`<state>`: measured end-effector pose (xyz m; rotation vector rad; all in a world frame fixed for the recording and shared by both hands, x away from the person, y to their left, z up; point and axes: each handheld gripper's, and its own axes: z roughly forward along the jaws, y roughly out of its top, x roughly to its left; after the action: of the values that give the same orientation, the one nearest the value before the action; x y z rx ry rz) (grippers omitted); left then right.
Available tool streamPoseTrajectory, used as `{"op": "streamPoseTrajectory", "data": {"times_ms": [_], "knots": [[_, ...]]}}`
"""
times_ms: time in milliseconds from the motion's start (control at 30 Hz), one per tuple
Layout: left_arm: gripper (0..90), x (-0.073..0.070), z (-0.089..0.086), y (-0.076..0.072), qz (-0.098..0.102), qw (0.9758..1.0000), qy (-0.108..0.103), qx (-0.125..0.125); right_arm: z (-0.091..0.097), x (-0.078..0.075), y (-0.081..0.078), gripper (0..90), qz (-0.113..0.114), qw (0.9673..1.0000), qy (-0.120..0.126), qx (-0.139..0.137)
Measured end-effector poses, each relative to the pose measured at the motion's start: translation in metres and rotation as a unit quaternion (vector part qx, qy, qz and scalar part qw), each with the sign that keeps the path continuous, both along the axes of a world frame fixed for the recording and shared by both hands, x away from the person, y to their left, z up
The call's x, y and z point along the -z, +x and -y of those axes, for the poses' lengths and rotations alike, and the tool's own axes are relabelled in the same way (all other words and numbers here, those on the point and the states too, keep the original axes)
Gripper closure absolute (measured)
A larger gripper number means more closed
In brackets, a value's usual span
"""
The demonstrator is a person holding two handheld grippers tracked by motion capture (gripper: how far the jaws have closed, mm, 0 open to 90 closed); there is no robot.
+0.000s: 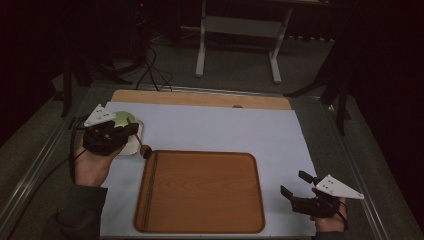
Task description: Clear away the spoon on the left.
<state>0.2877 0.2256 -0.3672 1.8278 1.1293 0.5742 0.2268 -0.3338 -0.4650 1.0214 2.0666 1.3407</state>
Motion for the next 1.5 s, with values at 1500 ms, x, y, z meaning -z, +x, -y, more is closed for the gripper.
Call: {"op": "streamPoseTrajectory", "data": {"times_ms": [1500], "knots": [[89.2, 0.058, 0.038, -0.018, -0.120, 0.9892, -0.017, 0.083, -0.001, 0.000, 0.000, 14.7, -0.002, 1.0000, -0.001, 0.000]]}}
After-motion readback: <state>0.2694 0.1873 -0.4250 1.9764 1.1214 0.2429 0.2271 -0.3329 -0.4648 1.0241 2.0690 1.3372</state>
